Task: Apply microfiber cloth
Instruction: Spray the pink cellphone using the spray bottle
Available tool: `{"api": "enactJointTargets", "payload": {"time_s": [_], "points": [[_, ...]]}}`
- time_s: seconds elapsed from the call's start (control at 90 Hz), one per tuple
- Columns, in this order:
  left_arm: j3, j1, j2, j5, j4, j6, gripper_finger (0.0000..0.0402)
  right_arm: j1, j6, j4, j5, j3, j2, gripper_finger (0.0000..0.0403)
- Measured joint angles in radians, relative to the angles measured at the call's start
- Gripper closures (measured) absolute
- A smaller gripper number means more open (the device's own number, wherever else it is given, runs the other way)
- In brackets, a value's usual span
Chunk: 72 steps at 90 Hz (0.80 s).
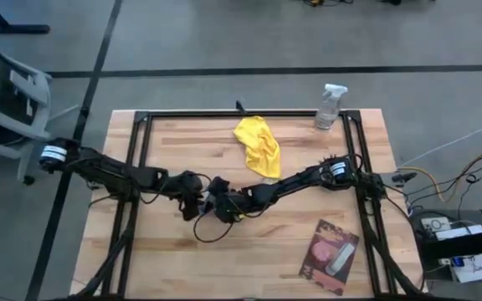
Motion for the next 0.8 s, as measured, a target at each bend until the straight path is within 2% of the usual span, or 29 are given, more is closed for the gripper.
{"api": "enactJointTargets", "payload": {"time_s": [0.144,0.244,0.389,0.511,0.611,0.689,0.8], "points": [[-0.024,0.016,-0.108,0.073,-0.047,0.014,0.0258,0.043,-0.135,0.004,0.155,0.000,-0.006,0.0391],[-0.045,0.053,-0.181,0.112,-0.043,0.031,0.0242,0.077,-0.220,0.008,0.221,0.000,-0.011,0.0396],[-0.062,0.174,-0.238,0.306,-0.017,0.034,0.0221,0.126,-0.311,0.029,0.303,0.000,-0.038,0.0397],[-0.063,0.297,-0.231,0.483,0.016,0.027,0.0206,0.157,-0.348,0.067,0.356,0.000,-0.075,0.0397],[-0.062,0.369,-0.192,0.648,0.122,0.003,0.0195,0.173,-0.353,0.117,0.392,0.004,-0.092,0.0397],[-0.062,0.387,-0.151,0.763,0.231,-0.041,0.0188,0.181,-0.378,0.122,0.439,0.004,-0.095,0.0397],[-0.062,0.387,-0.091,0.868,0.368,-0.115,0.0183,0.183,-0.378,0.130,0.461,0.003,-0.095,0.0397]]}}
